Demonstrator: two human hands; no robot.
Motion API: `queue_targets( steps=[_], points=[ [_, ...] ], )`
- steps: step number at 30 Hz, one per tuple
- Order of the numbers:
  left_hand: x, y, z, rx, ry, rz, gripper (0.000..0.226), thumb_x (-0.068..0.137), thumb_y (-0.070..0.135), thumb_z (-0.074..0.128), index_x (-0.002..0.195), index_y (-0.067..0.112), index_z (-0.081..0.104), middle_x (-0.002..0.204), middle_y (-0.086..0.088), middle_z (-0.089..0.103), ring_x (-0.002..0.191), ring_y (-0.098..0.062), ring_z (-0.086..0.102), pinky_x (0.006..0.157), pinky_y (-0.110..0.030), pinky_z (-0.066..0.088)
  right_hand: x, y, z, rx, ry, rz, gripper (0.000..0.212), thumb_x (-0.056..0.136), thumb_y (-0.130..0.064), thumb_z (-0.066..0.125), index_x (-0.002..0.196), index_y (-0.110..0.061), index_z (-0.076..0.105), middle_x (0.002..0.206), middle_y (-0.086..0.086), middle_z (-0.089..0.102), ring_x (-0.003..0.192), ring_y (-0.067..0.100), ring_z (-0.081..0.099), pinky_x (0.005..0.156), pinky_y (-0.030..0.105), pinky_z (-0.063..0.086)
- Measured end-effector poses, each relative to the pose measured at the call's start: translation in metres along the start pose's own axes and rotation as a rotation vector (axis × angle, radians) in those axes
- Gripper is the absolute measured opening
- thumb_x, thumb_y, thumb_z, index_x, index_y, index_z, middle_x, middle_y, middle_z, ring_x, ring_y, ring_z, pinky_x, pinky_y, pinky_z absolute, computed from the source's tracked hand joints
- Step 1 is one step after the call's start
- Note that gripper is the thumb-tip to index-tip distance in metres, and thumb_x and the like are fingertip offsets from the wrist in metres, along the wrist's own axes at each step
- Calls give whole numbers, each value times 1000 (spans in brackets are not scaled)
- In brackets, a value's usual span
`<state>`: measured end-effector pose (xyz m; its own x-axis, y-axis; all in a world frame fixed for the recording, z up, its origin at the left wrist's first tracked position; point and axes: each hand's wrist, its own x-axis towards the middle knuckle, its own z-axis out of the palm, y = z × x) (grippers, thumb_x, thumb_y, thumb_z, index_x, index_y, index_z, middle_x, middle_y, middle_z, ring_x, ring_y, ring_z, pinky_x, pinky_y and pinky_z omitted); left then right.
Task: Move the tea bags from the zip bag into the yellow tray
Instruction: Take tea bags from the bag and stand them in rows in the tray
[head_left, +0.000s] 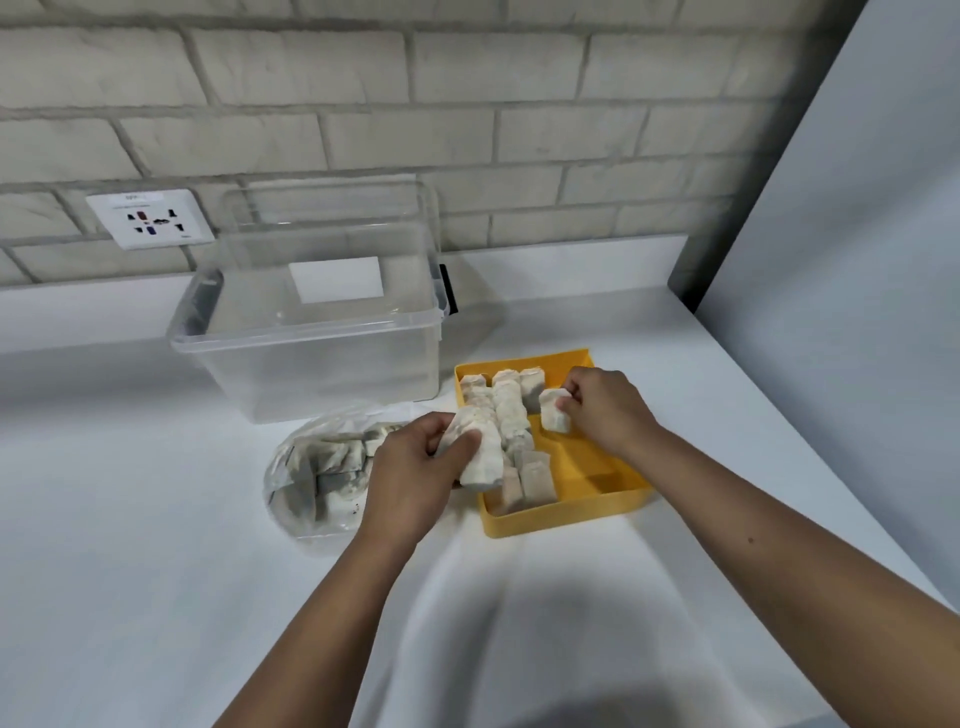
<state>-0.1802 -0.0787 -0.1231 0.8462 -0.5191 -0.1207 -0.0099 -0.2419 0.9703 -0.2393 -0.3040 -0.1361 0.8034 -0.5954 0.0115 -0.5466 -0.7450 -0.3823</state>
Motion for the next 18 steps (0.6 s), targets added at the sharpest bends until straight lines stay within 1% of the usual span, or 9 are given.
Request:
queue_targets(
  steps=[2, 6, 9, 12, 15, 18],
  points=[
    [2, 0, 4, -3, -1, -8, 7, 91, 20, 70, 95, 25, 74, 82, 7, 78, 76, -11, 75, 80, -44, 61, 10, -2, 9, -36, -44, 18, 18, 96, -28, 57, 100, -12, 64, 105, 12, 68, 95, 30, 62, 70, 29, 41],
    [6, 0, 7, 5, 3, -13, 7, 91, 20, 70, 93, 27, 73, 81, 7, 78, 76, -12, 75, 80, -47, 61, 26, -3, 21, -66, -96, 79, 21, 95, -24, 56, 105, -8, 65, 109, 13, 67, 99, 30, 62, 70, 28, 40],
    [9, -2, 6, 15, 19, -21, 6, 91, 21, 70, 93, 25, 73, 81, 5, 78, 77, -16, 75, 82, -50, 60, 34, -1, 26, -43, -112, 102, 21, 96, -22, 57, 106, -5, 66, 110, 15, 66, 102, 31, 62, 71, 27, 39],
    [11, -5, 6, 10, 21, -40, 6, 91, 21, 70, 93, 25, 74, 82, 3, 78, 79, -20, 75, 82, -52, 59, 41, 0, 29, 6, -93, 113, 22, 95, -22, 58, 105, -4, 67, 110, 16, 67, 102, 31, 62, 72, 27, 39],
    [13, -7, 7, -8, 25, -57, 7, 92, 18, 69, 94, 24, 74, 82, 2, 78, 79, -18, 75, 80, -46, 61, 47, 0, 31, 59, -62, 114, 20, 95, -21, 60, 102, -4, 67, 107, 15, 68, 100, 31, 62, 73, 27, 40],
    [15, -7, 8, -65, 27, -79, 8, 92, 16, 69, 96, 19, 74, 82, 1, 78, 77, -15, 75, 69, -32, 62, 49, 0, 33, 82, -54, 95, 18, 92, -21, 63, 96, -4, 66, 100, 14, 68, 96, 30, 62, 70, 28, 41]
  ],
)
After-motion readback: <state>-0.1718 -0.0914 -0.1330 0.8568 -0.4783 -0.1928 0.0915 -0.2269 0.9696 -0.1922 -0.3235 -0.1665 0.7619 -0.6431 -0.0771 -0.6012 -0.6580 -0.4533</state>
